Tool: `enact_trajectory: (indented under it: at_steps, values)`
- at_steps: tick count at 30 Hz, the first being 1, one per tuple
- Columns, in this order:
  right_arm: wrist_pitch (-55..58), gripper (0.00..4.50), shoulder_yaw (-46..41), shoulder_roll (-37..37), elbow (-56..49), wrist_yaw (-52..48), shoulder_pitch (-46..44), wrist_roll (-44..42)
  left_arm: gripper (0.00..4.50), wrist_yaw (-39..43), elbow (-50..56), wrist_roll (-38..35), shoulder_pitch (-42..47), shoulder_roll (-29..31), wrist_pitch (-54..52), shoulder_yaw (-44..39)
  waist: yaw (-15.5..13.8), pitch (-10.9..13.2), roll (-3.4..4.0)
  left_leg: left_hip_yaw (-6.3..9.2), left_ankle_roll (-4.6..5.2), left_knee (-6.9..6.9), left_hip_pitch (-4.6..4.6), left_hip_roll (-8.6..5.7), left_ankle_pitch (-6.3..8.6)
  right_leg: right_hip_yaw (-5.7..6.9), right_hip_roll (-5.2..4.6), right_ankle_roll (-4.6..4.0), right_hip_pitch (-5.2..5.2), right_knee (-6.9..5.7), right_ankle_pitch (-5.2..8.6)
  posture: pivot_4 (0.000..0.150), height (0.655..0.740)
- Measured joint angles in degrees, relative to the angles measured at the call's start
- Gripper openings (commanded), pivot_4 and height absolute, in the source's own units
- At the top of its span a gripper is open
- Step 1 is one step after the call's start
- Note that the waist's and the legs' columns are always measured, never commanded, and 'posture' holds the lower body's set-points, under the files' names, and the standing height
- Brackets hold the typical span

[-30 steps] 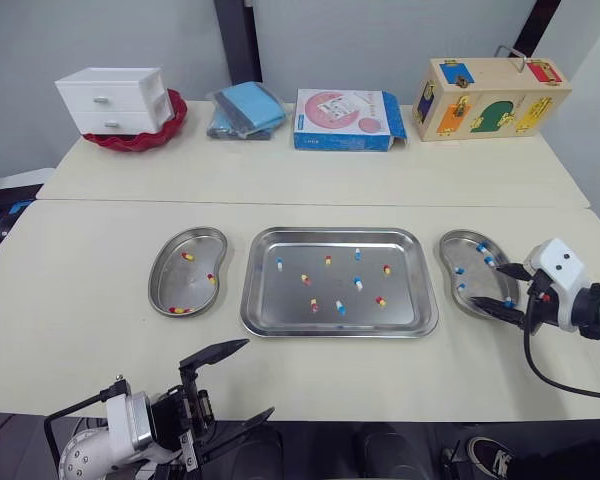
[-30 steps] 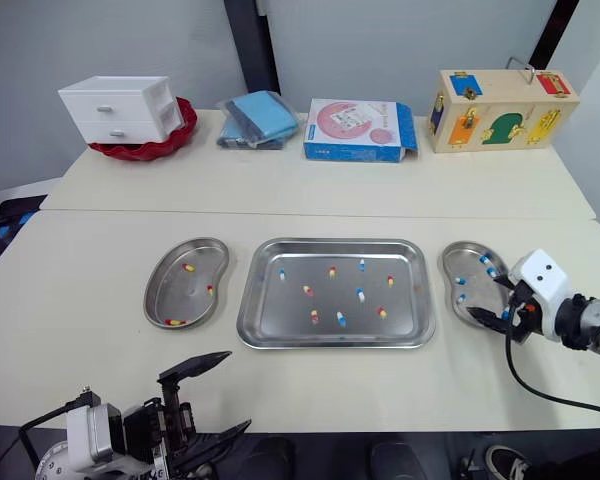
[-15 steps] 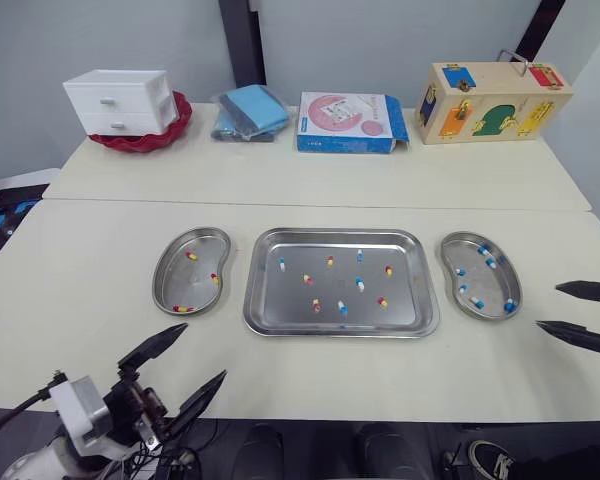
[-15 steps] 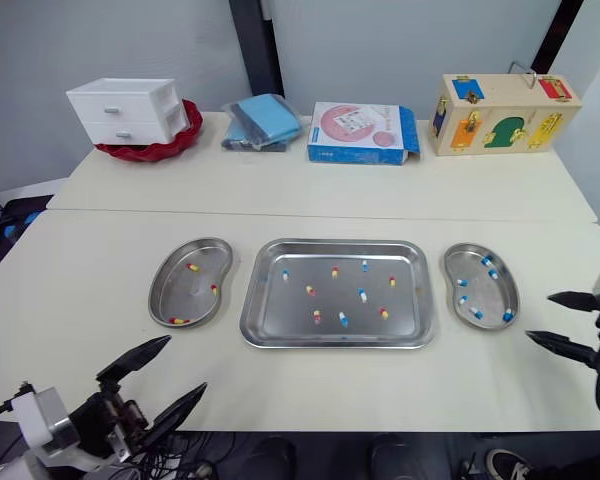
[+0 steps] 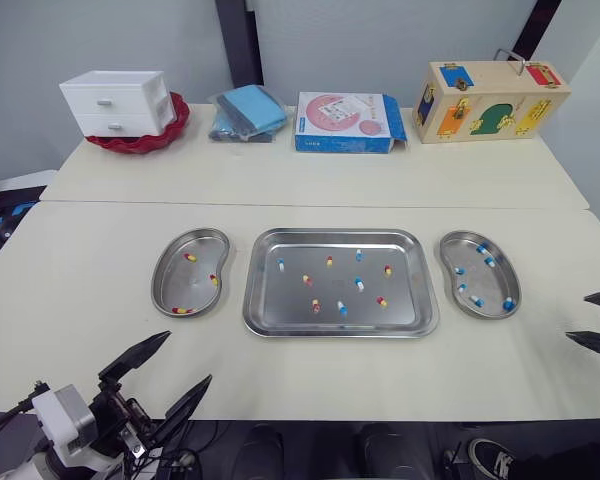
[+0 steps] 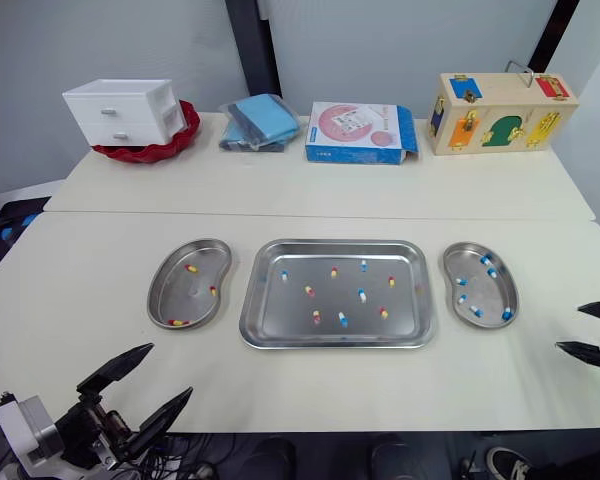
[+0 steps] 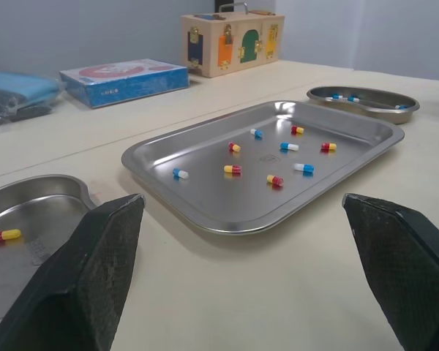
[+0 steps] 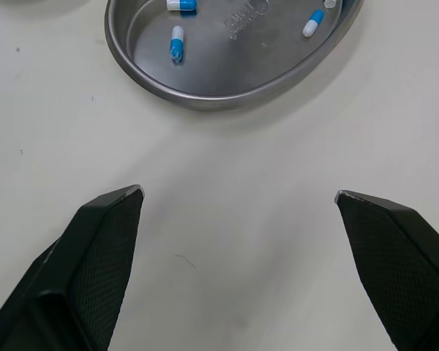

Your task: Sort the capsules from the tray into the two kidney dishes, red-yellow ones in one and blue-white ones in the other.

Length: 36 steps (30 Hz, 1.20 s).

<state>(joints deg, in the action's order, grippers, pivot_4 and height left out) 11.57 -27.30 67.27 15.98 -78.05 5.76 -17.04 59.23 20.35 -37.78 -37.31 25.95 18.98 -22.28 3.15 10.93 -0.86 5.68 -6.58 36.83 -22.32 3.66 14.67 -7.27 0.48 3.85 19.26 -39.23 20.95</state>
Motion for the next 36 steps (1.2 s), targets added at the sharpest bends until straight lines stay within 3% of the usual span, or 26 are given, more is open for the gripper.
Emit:
enact_trajectory:
  at_steps: [4,7,11,17,23,26,36]
  values:
    - [2.7,4.44,1.1,0.0,-5.3,-0.7,-0.1,-0.7,4.5,0.8,0.0,0.0,0.0,-0.3,0.3,0.0,0.0,0.0,0.05,-0.01,0.01,0.0,0.0,0.0,0.0,-0.01,0.0,0.01,0.0,0.01,-0.01,0.15,0.74]
    - [9.3,4.44,3.6,-0.6,-15.7,1.2,-2.9,-4.0,4.5,1.4,0.0,0.2,0.2,-0.7,0.5,0.5,0.3,-0.1,0.23,-0.02,0.01,-0.01,0.02,0.02,0.0,-0.04,0.01,0.02,0.0,0.01,-0.02,0.15,0.74]
    - [21.0,4.44,13.6,-6.3,-32.1,9.3,-15.1,-9.8,4.5,0.4,1.0,1.0,2.2,-2.0,0.2,2.5,0.4,-0.1,0.19,0.06,0.0,0.02,-0.06,0.04,0.0,0.01,0.03,0.07,0.0,0.04,-0.05,0.15,0.74]
    - [38.1,4.44,29.7,-21.9,-38.2,23.2,-36.0,-11.9,4.5,-1.4,1.6,1.9,2.8,-3.6,0.1,4.2,0.0,-0.1,0.14,0.23,0.0,0.01,-0.39,0.03,0.0,0.18,0.0,0.04,0.26,0.13,-0.12,0.15,0.74]
    - [45.3,4.44,45.9,-40.2,-35.4,34.5,-46.1,-8.0,4.5,-3.2,1.7,2.8,3.4,-4.7,0.2,5.2,-0.3,-0.1,0.15,0.39,-0.01,-0.07,-0.66,0.03,-0.01,0.36,-0.01,-0.05,0.61,0.03,-0.17,0.15,0.74]
    - [45.3,4.44,49.9,-45.6,-30.1,38.9,-49.4,-4.2,4.5,-3.9,1.7,3.0,3.3,-5.1,0.1,5.5,-0.4,-0.1,0.14,0.37,-0.02,-0.04,-0.68,0.02,-0.01,0.35,-0.03,-0.06,0.71,-0.1,-0.17,0.15,0.74]
    - [35.6,4.44,54.7,-59.2,-7.4,45.3,-55.6,6.0,4.5,-6.2,2.7,3.9,3.0,-5.8,-0.1,6.5,0.2,-0.1,0.13,0.34,-0.03,0.0,-0.63,0.04,-0.03,0.3,0.04,-0.18,0.97,-0.72,-0.09,0.15,0.74]
